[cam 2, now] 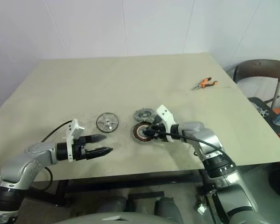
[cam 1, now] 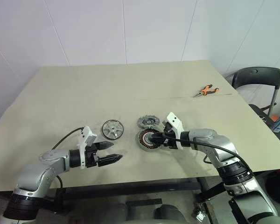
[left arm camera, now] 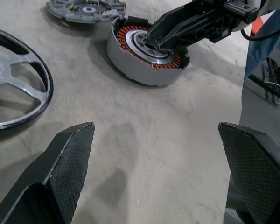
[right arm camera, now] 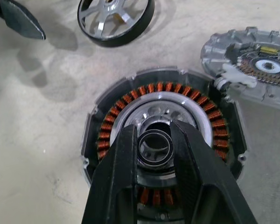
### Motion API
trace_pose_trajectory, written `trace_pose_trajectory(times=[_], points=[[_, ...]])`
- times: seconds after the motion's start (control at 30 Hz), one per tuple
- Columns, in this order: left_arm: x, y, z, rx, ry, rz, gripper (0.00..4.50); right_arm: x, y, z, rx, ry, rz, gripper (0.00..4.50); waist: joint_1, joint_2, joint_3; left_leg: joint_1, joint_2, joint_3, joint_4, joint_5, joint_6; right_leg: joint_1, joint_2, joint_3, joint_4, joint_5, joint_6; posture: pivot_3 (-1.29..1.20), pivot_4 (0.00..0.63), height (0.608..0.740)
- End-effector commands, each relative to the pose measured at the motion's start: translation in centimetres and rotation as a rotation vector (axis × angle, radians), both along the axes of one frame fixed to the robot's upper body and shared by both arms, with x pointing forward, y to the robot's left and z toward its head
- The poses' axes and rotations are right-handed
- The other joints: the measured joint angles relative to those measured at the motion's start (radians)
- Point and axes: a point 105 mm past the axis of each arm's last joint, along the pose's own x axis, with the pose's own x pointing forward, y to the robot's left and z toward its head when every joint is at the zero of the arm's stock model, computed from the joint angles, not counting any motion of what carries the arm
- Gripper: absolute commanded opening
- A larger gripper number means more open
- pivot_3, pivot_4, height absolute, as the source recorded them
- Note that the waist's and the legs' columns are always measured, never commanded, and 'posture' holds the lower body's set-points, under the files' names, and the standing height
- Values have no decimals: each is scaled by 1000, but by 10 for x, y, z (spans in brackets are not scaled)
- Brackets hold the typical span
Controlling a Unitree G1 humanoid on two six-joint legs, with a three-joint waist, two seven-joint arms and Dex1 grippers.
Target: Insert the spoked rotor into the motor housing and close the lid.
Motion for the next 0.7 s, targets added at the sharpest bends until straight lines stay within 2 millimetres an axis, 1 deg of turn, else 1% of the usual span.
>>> trace_pose_trajectory(times=[0.03,0.2,0.43,0.7], points=[[2,3,5,-3,-43,14,4500,3,3,2,-4,-32,10,702,1,0,0,0,0,0,0,0,0,0,0,0,0,0,0,0,0,740],[2,4,2,-2,-39,30,4500,8,4,4,-5,-48,4,702,1,0,0,0,0,0,1,0,0,1,0,0,0,0,0,0,0,740],[5,2,1,-2,-41,51,4500,10,1,0,-31,-60,-1,702,2,0,0,0,0,0,1,0,0,1,0,0,0,0,0,0,0,740],[8,6,-5,1,-38,60,4500,11,1,-3,-40,-75,-13,702,2,0,-1,1,0,0,1,0,0,1,0,0,1,0,0,0,0,740]])
